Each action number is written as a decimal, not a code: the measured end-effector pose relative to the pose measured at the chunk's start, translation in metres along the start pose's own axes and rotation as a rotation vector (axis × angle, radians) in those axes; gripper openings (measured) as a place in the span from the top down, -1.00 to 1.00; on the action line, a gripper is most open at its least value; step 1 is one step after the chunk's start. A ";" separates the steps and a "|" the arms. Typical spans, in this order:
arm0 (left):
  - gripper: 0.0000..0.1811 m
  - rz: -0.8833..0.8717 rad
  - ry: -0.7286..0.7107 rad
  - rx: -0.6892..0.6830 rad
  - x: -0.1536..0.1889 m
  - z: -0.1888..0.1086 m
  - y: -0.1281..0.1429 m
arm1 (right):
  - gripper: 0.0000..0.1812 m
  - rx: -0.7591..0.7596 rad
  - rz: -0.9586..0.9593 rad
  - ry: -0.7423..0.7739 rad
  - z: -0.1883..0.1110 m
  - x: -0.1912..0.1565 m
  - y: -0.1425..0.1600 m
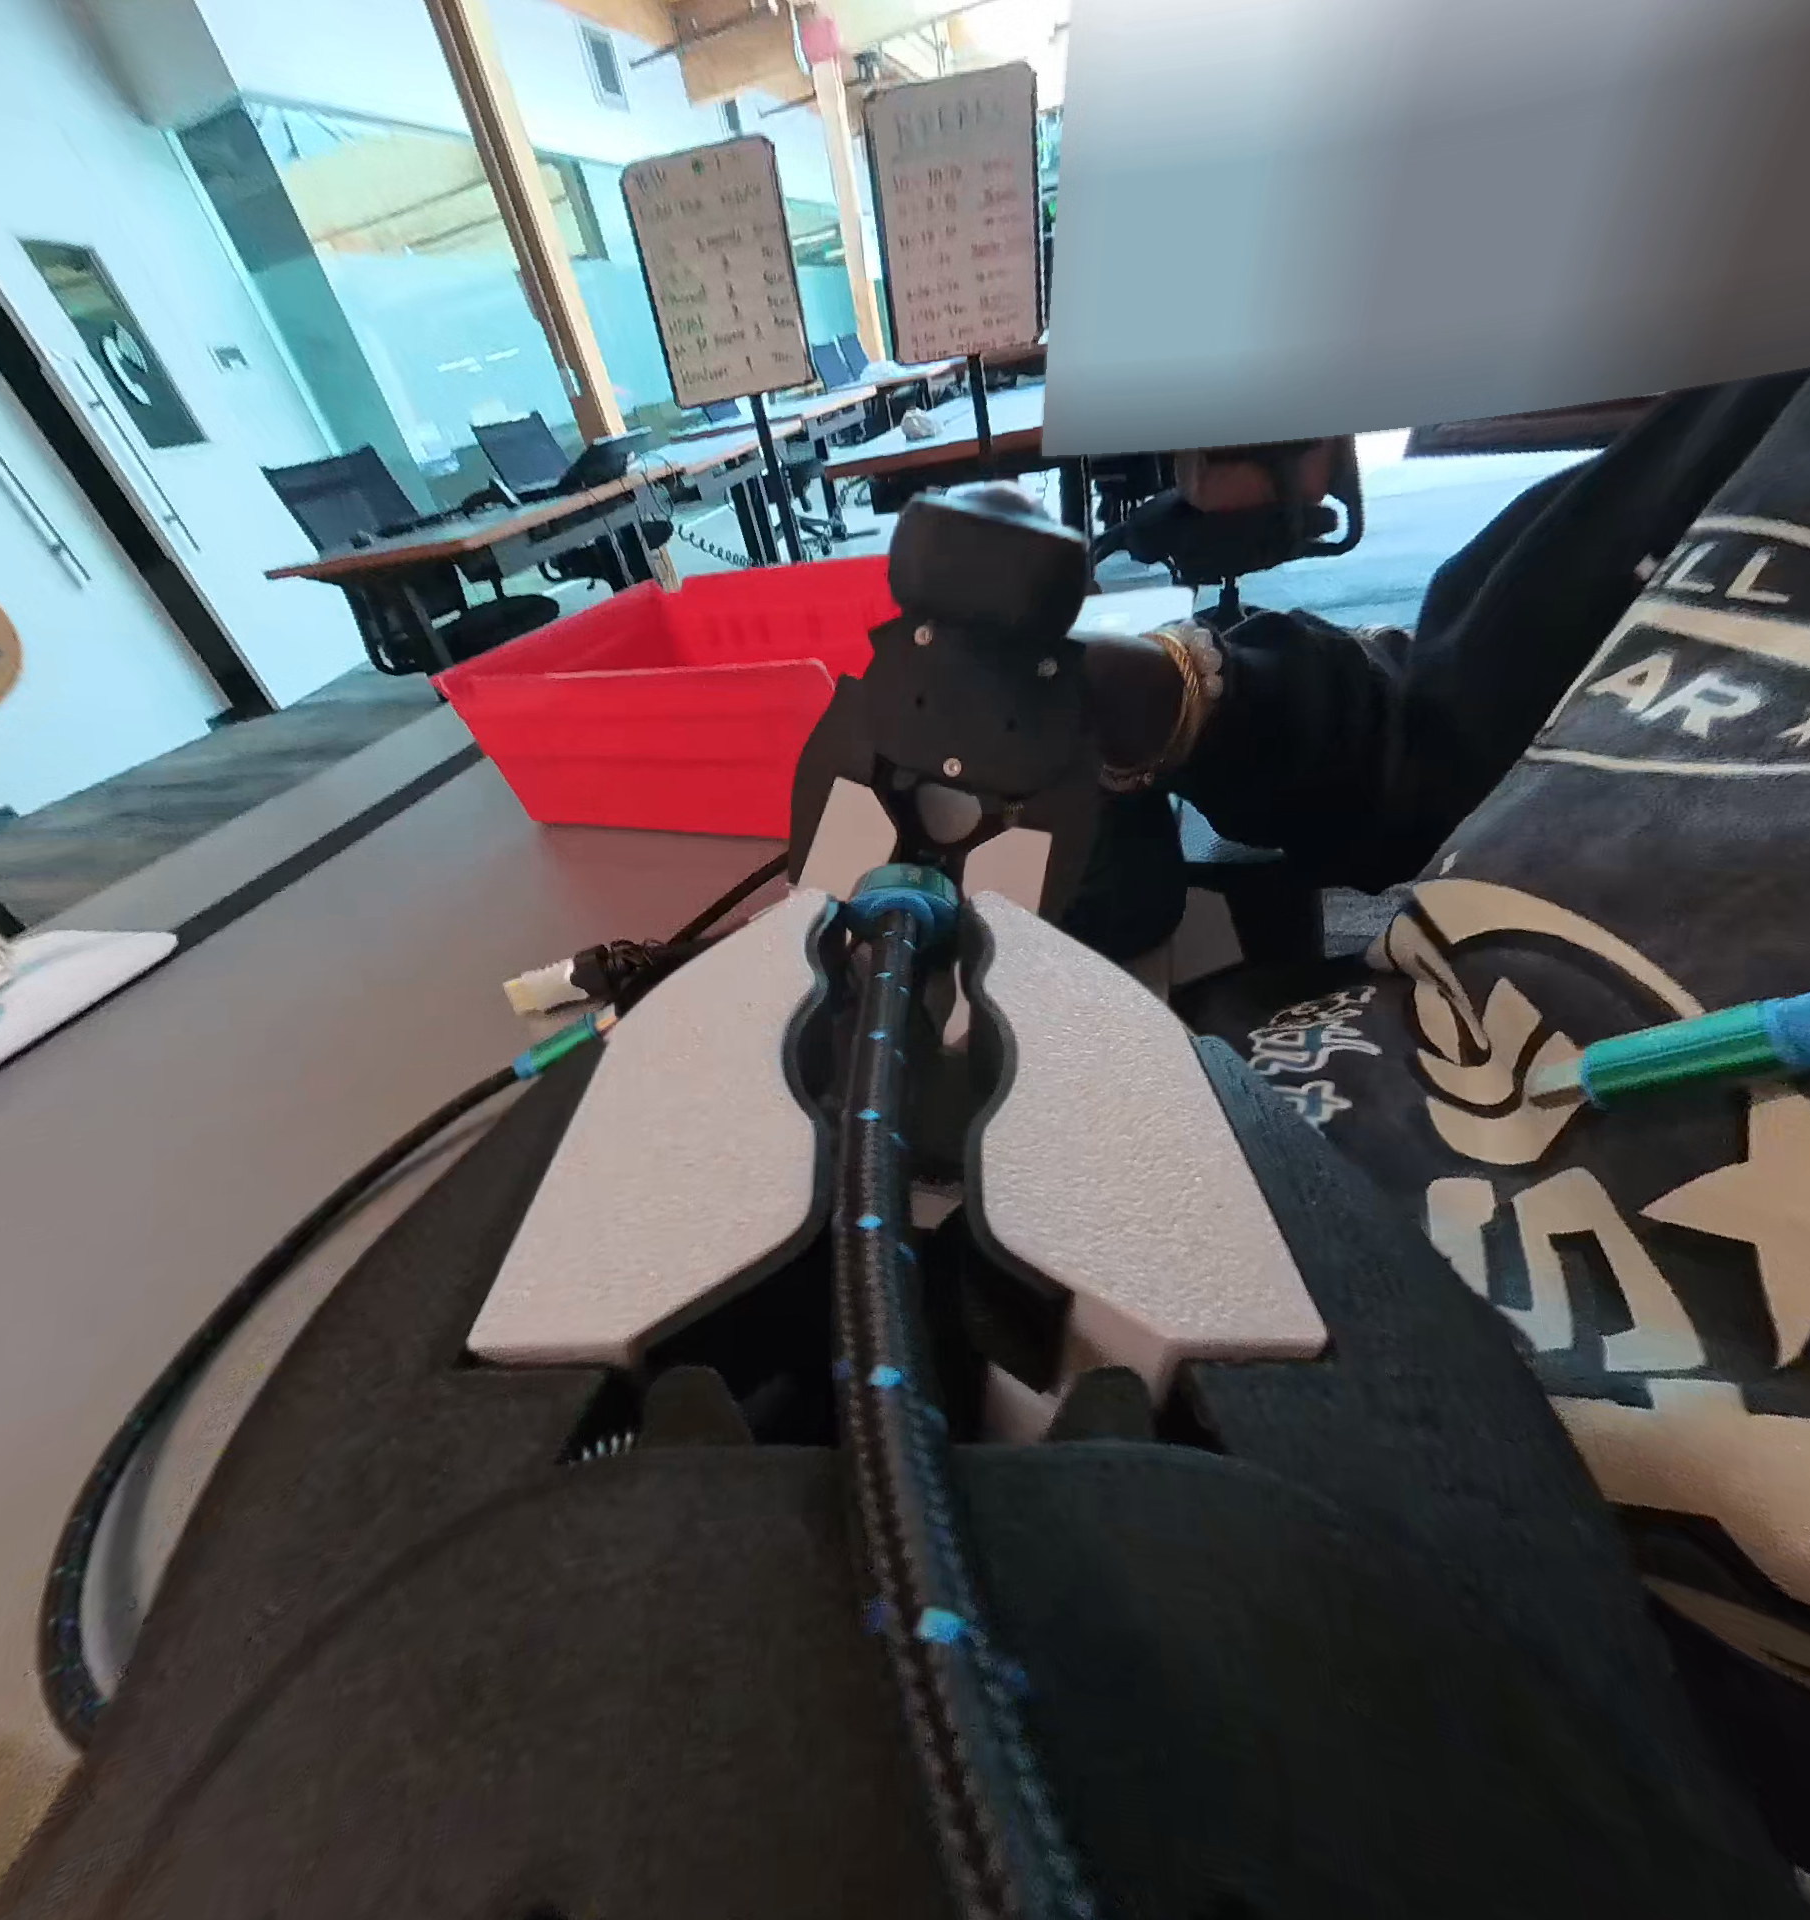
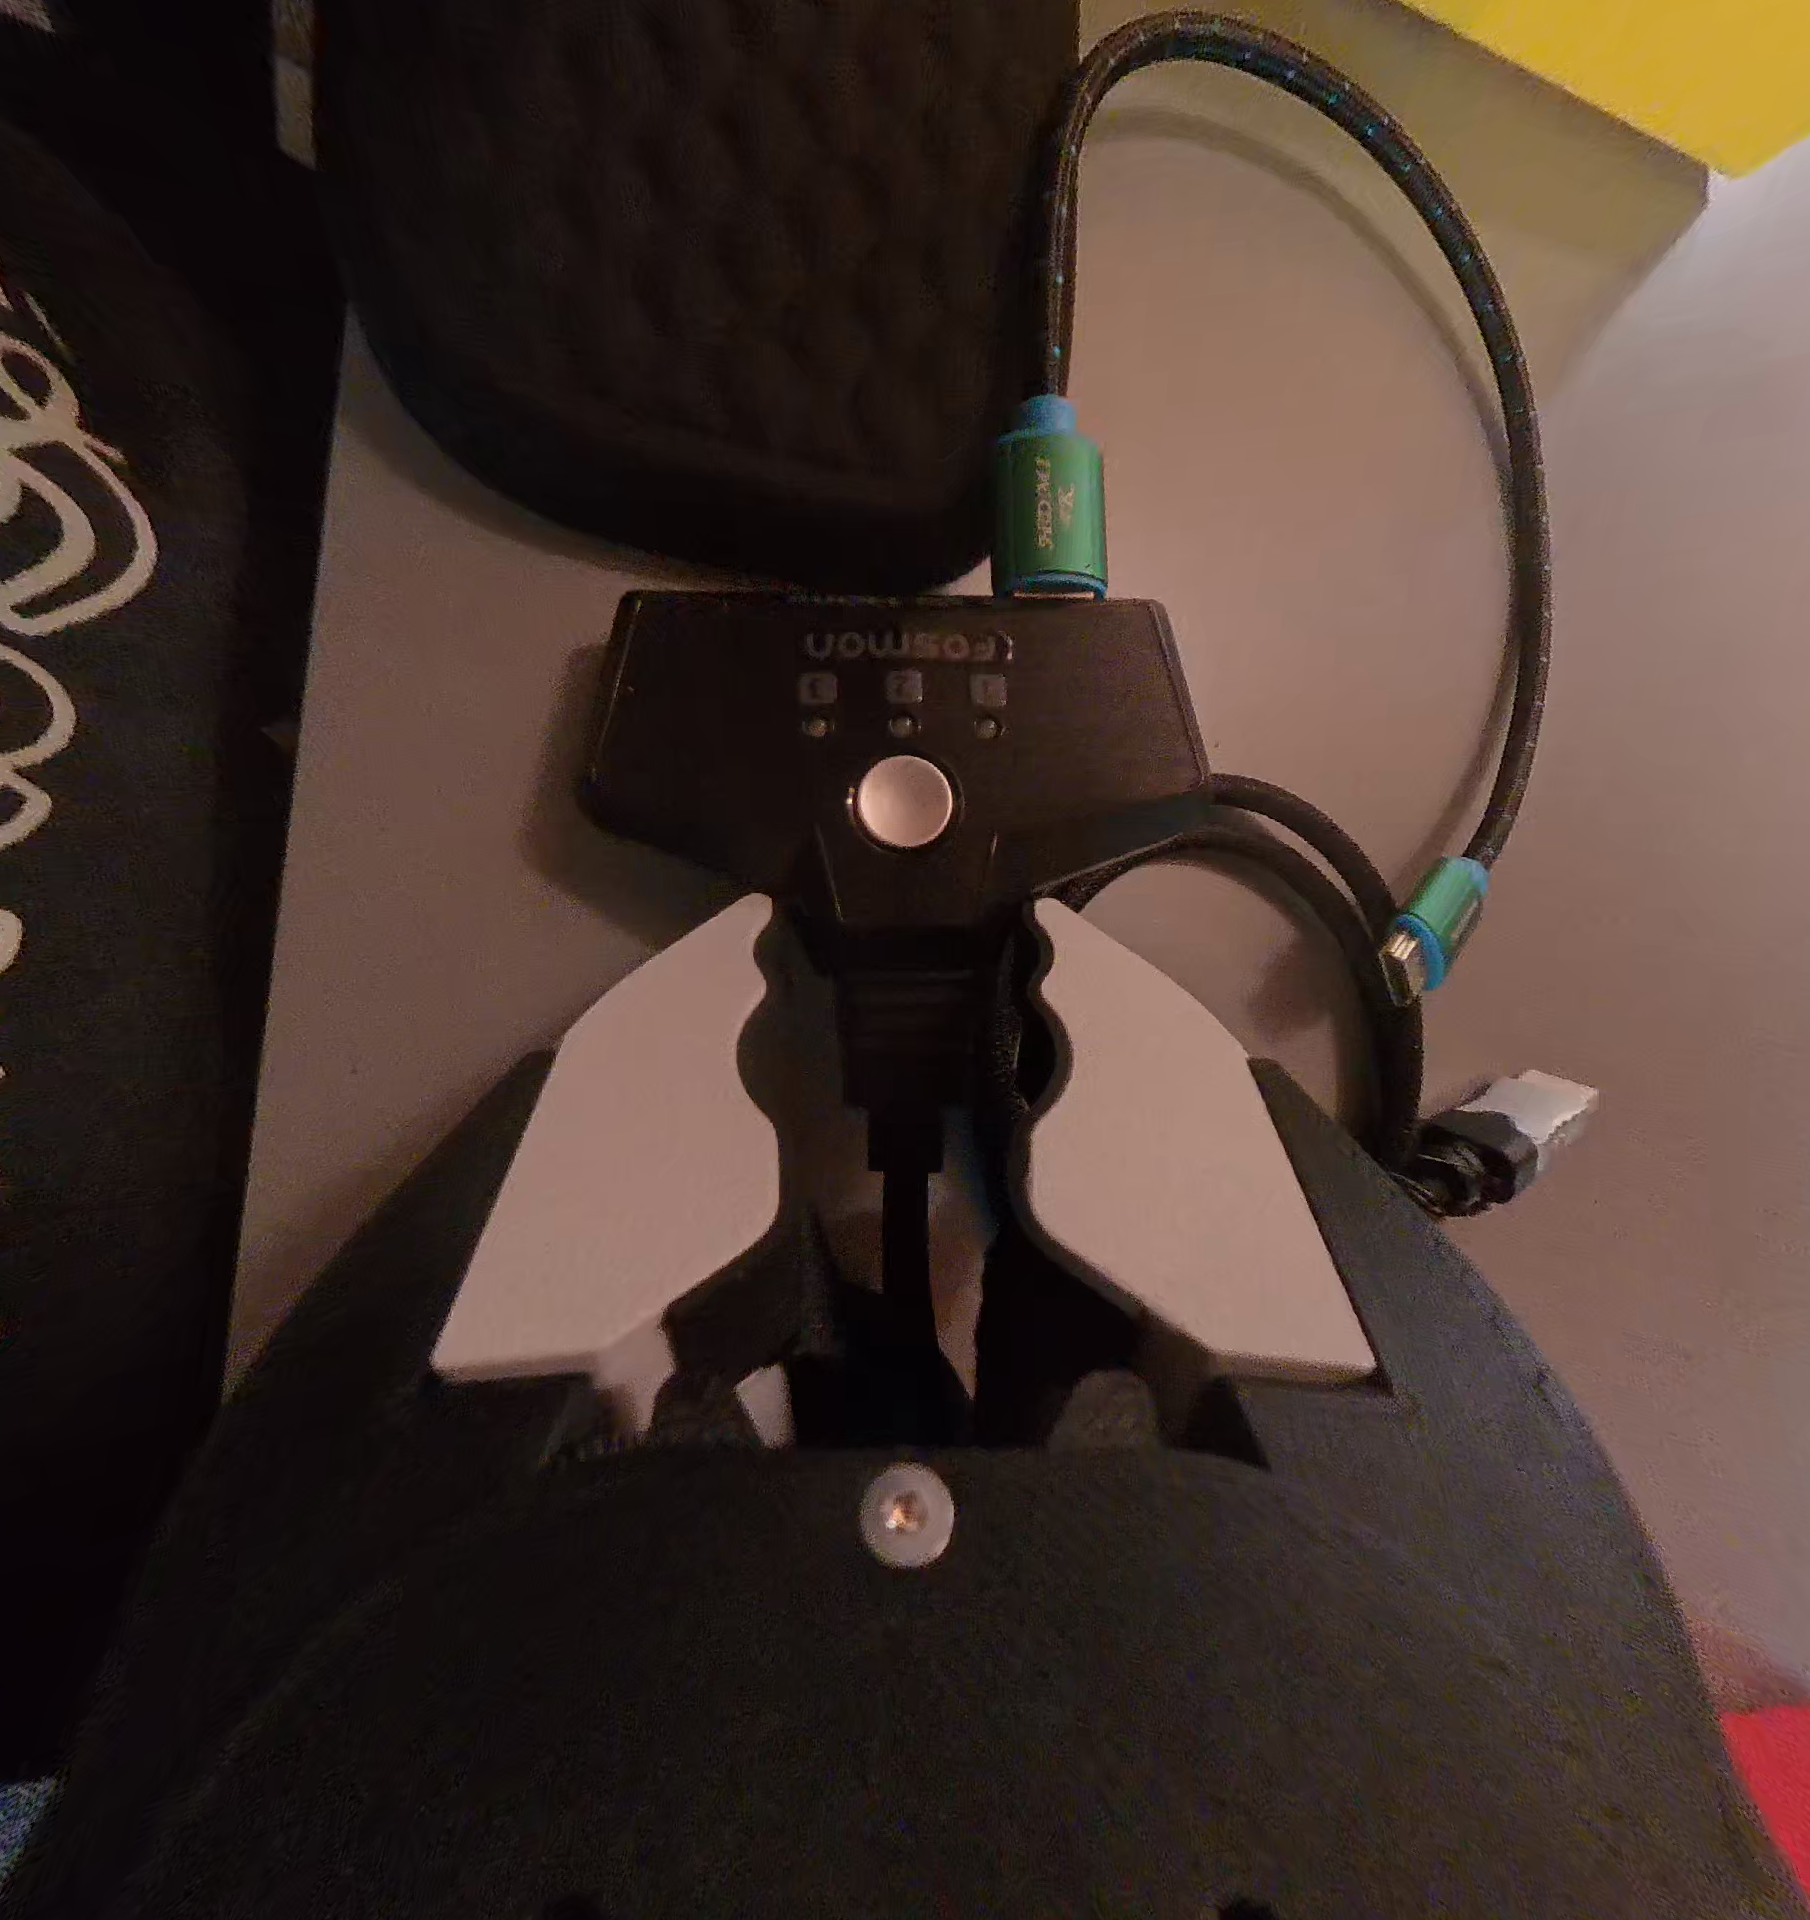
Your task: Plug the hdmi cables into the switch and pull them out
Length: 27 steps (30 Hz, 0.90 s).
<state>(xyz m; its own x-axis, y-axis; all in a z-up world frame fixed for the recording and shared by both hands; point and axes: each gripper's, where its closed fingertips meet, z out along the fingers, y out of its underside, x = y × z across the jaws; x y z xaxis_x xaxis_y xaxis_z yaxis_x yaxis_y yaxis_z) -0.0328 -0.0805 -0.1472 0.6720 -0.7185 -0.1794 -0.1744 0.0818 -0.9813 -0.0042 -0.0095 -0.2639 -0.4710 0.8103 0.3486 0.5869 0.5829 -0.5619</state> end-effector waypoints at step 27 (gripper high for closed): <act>0.78 0.009 0.091 -0.014 0.015 0.006 0.024 | 0.55 0.469 0.061 -0.104 -0.046 0.001 -0.042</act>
<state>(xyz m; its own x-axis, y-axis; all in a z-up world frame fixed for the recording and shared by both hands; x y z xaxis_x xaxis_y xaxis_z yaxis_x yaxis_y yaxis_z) -0.0231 -0.0850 -0.1739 0.6026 -0.7773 -0.1808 -0.1911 0.0795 -0.9784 0.0012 -0.0305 -0.2060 -0.5225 0.8180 0.2405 0.2667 0.4247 -0.8651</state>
